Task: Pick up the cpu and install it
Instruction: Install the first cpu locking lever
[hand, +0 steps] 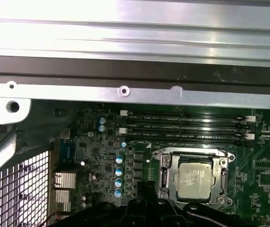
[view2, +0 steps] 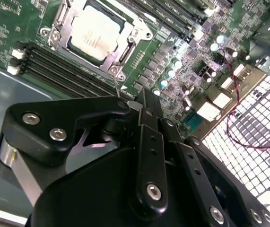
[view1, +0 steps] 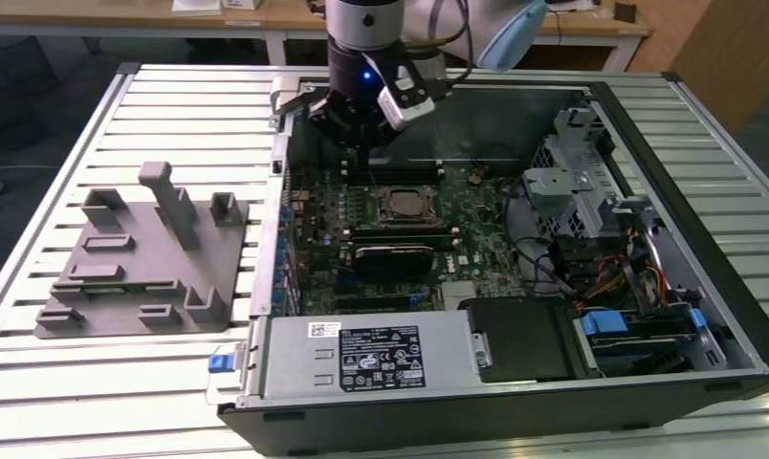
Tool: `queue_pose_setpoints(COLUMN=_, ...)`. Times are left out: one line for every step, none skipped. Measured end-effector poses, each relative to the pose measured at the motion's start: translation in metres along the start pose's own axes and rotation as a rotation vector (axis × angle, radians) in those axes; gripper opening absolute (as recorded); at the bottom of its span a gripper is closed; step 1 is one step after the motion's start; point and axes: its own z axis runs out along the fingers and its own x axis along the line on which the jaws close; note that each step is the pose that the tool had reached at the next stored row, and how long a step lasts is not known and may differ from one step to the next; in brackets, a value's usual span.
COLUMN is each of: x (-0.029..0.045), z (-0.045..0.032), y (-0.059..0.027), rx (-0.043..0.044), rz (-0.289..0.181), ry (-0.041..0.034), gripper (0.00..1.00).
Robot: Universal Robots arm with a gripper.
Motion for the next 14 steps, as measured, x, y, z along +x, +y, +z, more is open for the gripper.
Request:
queue_pose_setpoints(x=0.0008, z=0.0003, y=0.0004, rx=0.0, rz=0.0, ry=-0.0001, gripper=0.11)
queue_pose_setpoints(x=0.0014, z=0.0006, y=0.0009, rx=-0.0001, rz=0.0, ry=0.0, gripper=0.11)
queue_pose_setpoints(x=0.0018, z=0.001, y=0.0017, rx=0.0, rz=0.0, ry=0.0, gripper=0.11)
queue_pose_setpoints(x=0.0022, z=0.0014, y=0.0027, rx=0.0, rz=0.0, ry=0.0, gripper=0.11)
queue_pose_setpoints(x=0.0027, z=0.0019, y=0.0039, rx=0.0, rz=0.0, ry=0.0, gripper=0.11)
queue_pose_setpoints(x=0.003, z=0.0023, y=0.0052, rx=0.0, rz=0.0, ry=0.0, gripper=0.11)
queue_pose_setpoints(x=0.0033, z=0.0027, y=0.0065, rx=0.0, rz=0.0, ry=0.0, gripper=0.11)
queue_pose_setpoints(x=0.0037, z=0.0032, y=0.0076, rx=0.0, rz=0.0, ry=0.0, gripper=0.11)
queue_pose_setpoints(x=0.0041, z=0.0036, y=0.0087, rx=0.0001, rz=0.0, ry=0.0001, gripper=0.11)
queue_pose_setpoints(x=0.0046, z=0.004, y=0.0097, rx=0.0001, rz=0.0, ry=0.0, gripper=0.11)
queue_pose_setpoints(x=0.0051, z=0.0044, y=0.0107, rx=0.0, rz=0.0, ry=0.0, gripper=0.11)
queue_pose_setpoints(x=0.0056, z=0.0048, y=0.0117, rx=-0.0001, rz=0.0, ry=0.0, gripper=0.11)
queue_pose_setpoints(x=0.0061, z=0.0053, y=0.0127, rx=-0.0001, rz=0.0, ry=-0.0001, gripper=0.11)
queue_pose_setpoints(x=0.0064, z=0.0056, y=0.0138, rx=0.0, rz=0.0, ry=0.0, gripper=0.11)
